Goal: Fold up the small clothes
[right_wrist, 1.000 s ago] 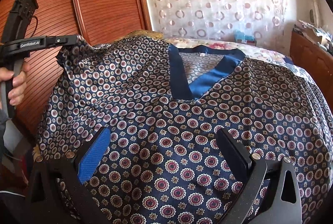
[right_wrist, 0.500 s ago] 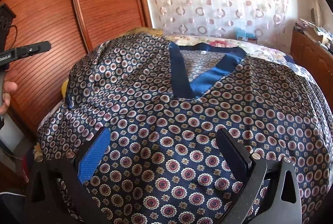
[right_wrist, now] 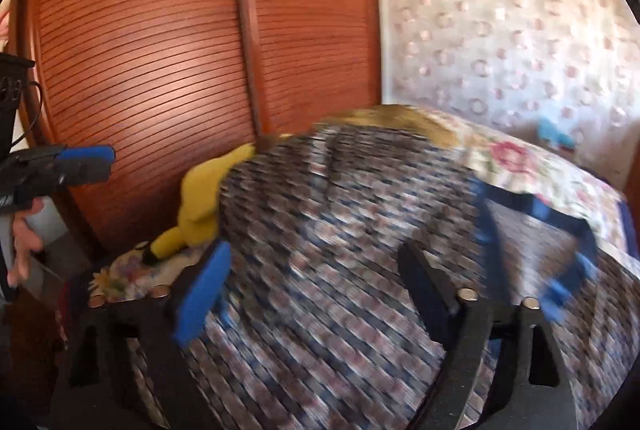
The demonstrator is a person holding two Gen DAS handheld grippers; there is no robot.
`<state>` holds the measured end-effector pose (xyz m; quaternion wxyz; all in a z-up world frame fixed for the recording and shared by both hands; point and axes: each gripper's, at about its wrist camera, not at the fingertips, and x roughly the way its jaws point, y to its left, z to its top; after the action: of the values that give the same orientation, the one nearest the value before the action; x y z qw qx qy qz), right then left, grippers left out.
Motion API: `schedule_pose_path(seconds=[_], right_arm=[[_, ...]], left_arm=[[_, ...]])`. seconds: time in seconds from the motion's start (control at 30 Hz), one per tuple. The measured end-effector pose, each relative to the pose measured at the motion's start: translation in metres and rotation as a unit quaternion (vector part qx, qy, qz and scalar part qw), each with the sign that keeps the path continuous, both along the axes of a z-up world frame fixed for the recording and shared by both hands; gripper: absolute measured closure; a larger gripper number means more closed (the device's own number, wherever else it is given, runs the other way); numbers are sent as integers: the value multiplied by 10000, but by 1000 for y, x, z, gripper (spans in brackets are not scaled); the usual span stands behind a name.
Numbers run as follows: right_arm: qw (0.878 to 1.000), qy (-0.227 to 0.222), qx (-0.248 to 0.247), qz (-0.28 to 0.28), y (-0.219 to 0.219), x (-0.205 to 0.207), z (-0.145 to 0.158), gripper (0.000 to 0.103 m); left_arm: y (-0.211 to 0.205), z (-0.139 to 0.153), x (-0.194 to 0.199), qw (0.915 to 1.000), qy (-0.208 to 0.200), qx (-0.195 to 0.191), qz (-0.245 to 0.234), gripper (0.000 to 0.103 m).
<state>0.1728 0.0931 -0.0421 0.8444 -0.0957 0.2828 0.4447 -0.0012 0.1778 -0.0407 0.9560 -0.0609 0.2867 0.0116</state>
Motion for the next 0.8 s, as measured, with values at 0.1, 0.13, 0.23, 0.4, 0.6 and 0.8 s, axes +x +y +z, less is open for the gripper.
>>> schedule_pose_path(seconds=[0.1,0.13,0.23,0.4,0.6,0.8], right_arm=[[9990,256,-175,315,47,8,-5,30],[9987,195,-276,378,62,8,-6,30],[9960,84,-641,624,99,6,-14,30],[9868,28,-1491,636,134,11,-42,30],[9811,-420,-1786,615,135,8,-50,89],[9886,-567,-1338,389,113,15,-25,100]], left_arm=[[10,-2,-8,10000,-38,-39,56,70],[13,-4,-10,10000,-43,-56,65,70],[18,-8,-15,9999,-29,-48,123,69],[30,-18,-21,9997,43,-159,179,69],[32,-28,-23,9996,76,-195,179,68],[25,-30,-20,9997,72,-210,82,68]])
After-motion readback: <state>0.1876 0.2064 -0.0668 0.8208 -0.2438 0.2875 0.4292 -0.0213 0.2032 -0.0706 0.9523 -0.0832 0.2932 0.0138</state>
